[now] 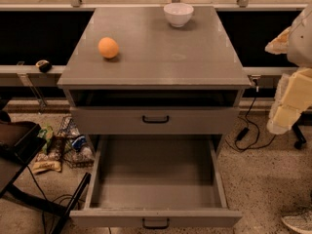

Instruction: Place orange into middle drawer

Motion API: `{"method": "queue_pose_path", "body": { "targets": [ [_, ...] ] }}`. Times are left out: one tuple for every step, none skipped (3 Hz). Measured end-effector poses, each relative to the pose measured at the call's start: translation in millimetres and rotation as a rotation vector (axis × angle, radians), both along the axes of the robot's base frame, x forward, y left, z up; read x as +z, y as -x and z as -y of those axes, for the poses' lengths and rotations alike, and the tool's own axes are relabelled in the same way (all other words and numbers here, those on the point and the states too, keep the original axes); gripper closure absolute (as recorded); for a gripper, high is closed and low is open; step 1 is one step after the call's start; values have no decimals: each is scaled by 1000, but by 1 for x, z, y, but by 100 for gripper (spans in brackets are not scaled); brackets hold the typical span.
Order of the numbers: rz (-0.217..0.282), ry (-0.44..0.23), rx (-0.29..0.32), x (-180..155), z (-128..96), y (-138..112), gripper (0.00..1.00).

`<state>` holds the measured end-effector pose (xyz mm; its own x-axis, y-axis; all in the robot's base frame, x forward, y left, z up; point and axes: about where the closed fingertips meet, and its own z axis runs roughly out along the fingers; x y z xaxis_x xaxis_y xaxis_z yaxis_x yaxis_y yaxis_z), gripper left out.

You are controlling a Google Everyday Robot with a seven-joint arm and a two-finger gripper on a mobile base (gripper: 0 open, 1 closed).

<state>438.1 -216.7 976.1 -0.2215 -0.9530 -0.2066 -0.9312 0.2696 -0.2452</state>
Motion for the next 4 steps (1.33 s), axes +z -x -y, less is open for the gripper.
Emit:
{"method": "queue_pose_path", "body": {
  "targets": [
    [0,0,0,0,0,0,0],
    [31,-84,66,-5,-24,-25,0],
    [45,-223,207,-10,-77,-73,0],
    [61,-396,305,-11,-133,-120,0]
  ]
}}
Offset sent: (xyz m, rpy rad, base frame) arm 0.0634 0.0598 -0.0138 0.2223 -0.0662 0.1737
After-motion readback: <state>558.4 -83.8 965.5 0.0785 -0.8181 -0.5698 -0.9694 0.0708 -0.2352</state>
